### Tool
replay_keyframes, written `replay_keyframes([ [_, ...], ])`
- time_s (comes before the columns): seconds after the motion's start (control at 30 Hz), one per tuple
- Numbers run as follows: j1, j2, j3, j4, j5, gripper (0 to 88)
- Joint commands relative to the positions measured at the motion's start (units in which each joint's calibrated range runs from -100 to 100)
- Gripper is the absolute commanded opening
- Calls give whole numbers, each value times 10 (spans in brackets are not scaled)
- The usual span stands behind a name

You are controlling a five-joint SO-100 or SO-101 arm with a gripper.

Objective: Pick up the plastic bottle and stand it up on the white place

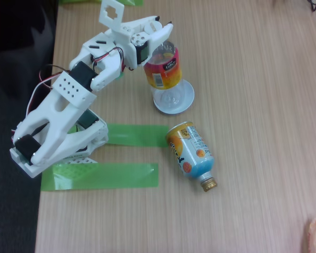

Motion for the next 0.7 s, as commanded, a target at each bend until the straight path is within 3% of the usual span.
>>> replay_keyframes([
  [0.0,4,-2,-26,-6,-1,23],
  [0.67,4,-2,-49,-7,-1,23],
])
